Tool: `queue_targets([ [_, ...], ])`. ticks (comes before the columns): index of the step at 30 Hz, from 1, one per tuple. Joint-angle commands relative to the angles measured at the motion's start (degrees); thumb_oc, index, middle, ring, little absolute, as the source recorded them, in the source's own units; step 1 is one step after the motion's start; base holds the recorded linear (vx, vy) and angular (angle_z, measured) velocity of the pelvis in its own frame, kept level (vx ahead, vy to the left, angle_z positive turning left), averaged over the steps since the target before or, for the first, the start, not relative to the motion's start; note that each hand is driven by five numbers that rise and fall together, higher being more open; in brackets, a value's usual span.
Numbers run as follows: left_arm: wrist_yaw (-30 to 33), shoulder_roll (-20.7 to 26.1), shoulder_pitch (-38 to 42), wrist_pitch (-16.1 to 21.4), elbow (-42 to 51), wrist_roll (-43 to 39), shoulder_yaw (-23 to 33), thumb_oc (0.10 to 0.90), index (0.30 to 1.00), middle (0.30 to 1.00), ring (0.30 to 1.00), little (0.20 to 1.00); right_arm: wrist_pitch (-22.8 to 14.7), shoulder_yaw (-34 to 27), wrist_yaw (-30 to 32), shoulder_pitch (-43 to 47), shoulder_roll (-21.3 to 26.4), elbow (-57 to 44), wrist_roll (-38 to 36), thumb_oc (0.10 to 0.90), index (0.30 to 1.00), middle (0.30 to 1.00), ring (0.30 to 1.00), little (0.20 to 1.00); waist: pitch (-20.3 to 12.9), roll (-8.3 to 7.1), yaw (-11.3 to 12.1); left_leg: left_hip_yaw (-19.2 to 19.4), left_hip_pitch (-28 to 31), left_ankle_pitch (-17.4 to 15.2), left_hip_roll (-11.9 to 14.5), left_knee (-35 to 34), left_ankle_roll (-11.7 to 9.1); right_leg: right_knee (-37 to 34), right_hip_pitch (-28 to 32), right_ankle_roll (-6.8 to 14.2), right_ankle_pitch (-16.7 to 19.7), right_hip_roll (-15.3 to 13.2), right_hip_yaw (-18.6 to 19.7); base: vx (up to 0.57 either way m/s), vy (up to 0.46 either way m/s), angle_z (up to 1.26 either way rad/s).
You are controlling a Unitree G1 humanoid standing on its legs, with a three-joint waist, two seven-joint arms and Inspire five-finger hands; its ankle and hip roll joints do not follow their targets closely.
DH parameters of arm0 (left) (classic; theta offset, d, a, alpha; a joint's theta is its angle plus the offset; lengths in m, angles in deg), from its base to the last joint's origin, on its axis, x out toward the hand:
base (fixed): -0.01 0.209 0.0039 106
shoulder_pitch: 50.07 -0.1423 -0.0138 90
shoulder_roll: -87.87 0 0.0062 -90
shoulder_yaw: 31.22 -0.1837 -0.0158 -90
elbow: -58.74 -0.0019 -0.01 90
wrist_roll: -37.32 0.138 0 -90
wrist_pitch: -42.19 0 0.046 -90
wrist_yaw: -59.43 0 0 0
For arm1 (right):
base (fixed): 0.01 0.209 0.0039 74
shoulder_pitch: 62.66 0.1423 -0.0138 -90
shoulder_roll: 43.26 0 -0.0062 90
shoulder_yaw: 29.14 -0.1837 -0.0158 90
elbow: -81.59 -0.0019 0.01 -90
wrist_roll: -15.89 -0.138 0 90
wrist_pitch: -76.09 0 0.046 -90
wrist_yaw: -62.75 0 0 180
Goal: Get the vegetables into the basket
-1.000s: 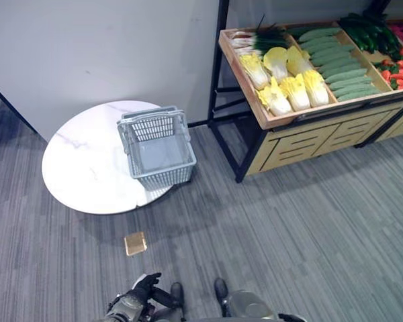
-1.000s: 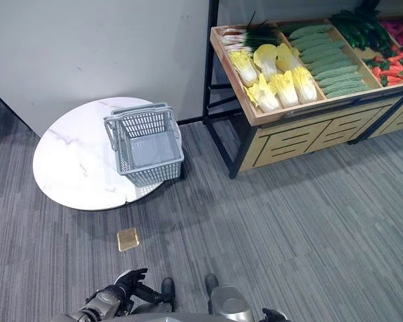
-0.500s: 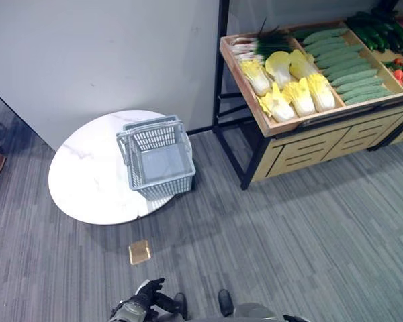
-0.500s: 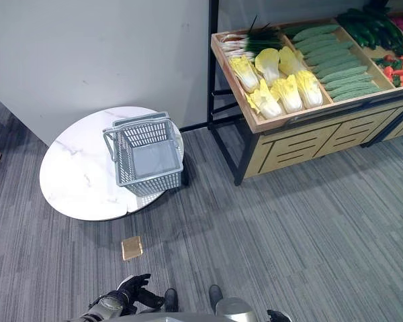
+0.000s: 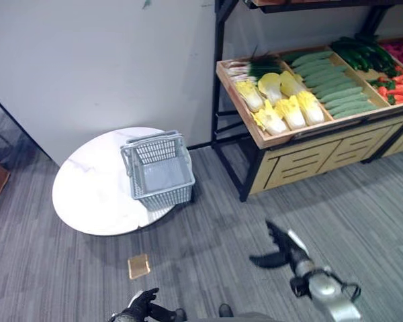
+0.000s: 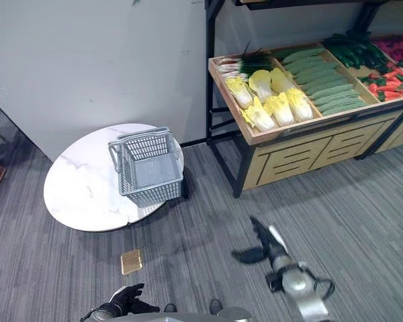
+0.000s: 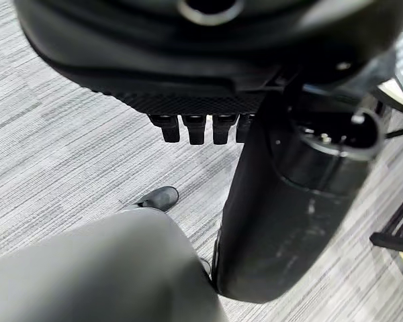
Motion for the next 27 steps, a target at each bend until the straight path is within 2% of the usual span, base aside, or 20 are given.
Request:
queue_targets([
  [1,0.41,1.25,-2.34,-1.07,-3.82,3.52,-2.05,0.9,1.0,1.0,1.0,1.0,-5.07,-3.73,-0.18,4.28,1.33,-8.0,-1.76,0.9,1.0,1.0,1.0,1.0,2.84,-2.99,1.43,-0.05,5.28,-5.21,-3.56,0.4,0.01,0.0,0.72,6.61,-1.26,-3.78,1.96,0.03,-0.019,0.16],
  [4,0.67,1.02,-2.64,-1.23,-3.89,3.48,-2.2,0.9,1.0,1.0,1.0,1.0,-5.58,-3.62,1.08,6.45,1.3,-9.42,-1.69,0.9,1.0,1.0,1.0,1.0,2.7,-2.96,1.94,-0.65,5.5,-5.31,-3.54,0.4,0.04,0.0,1.19,6.51,-1.53,-3.88,1.54,0.02,-0.014,0.14],
  [8,0.89,1.17,-2.76,-1.88,-4.13,3.22,-2.05,0.9,1.0,1.0,1.0,1.0,-4.26,-1.07,0.9,12.51,2.57,-9.89,-0.99,0.9,1.0,1.0,1.0,1.0,2.62,-3.4,2.82,-1.24,5.04,-4.55,-3.64,0.4,-0.16,0.0,1.08,6.43,-1.05,-4.05,1.03,0.0,-0.013,0.07],
  [9,0.88,1.2,-2.88,-1.98,-4.15,3.24,-2.16,0.9,1.0,1.0,1.0,1.0,-4.08,-0.83,1.1,13.42,2.88,-10.12,-0.82,0.9,1.0,1.0,1.0,1.0,2.54,-3.41,3.05,-1.38,5.4,-5.21,-3.56,0.4,-0.12,0.0,1.51,6.42,-1.75,-4.03,0.84,0.0,0.0,0.0],
  [16,1.44,1.95,-3.13,-2.5,-3.55,1.93,-2.39,0.9,1.0,1.0,1.0,1.0,-3.44,3.73,3.97,27.5,6.41,-10.92,1.49,0.9,1.0,1.0,1.0,1.0,3.06,-4.31,4.56,-2.02,4.4,-4.23,-3.33,0.4,-0.56,0.0,0.95,6.37,-1.27,-4.15,0.09,0.0,-0.01,0.04],
  [17,1.58,2.09,-3.12,-2.51,-3.6,1.64,-2.5,0.9,1.0,1.0,1.0,1.0,-3.2,4.64,4.4,29.56,6.66,-10.31,1.6,0.9,1.0,1.0,1.0,1.0,3.15,-4.44,4.77,-2.09,4.63,-4.8,-3.21,0.4,-0.59,0.0,1.23,6.36,-1.87,-4.08,-0.04,-0.02,-0.024,0.12],
  [20,1.92,2.38,-2.49,-2.72,-3.67,1.39,-3.17,0.9,1.0,1.0,1.0,1.0,-2.33,7.81,5.26,37.51,8.9,-8.05,3.11,0.9,1.0,1.0,1.0,1.0,3.69,-5.23,5.34,-2.52,3.44,-3.78,-3.08,0.4,-0.94,0.0,0.41,6.31,-1.14,-4.14,-0.45,-0.01,-0.024,0.08],
  [21,2.04,2.64,-2.3,-2.63,-3.56,1.1,-3.91,0.9,1.0,1.0,1.0,1.0,-1.72,9.88,6.16,42.38,9.72,-4.76,3.11,0.9,1.0,1.0,1.0,1.0,3.81,-5.74,5.9,-2.76,3.41,-4.28,-2.87,0.4,-1.06,0.0,0.6,6.24,-1.7,-4.09,-0.8,-0.01,-0.018,0.09],
  [27,2.13,3.26,-1.03,-2.24,-2.83,-1.44,-4.51,0.9,1.0,1.0,1.0,1.0,-0.73,15.14,7.87,53.11,10.44,4.13,3.31,0.9,1.0,1.0,1.0,1.0,5.0,-6.92,6.9,-3.64,1.6,-3.51,-2.64,0.4,-1.46,0.0,-0.76,6.13,-1.4,-4.04,-1.42,-0.03,-0.013,0.13],
])
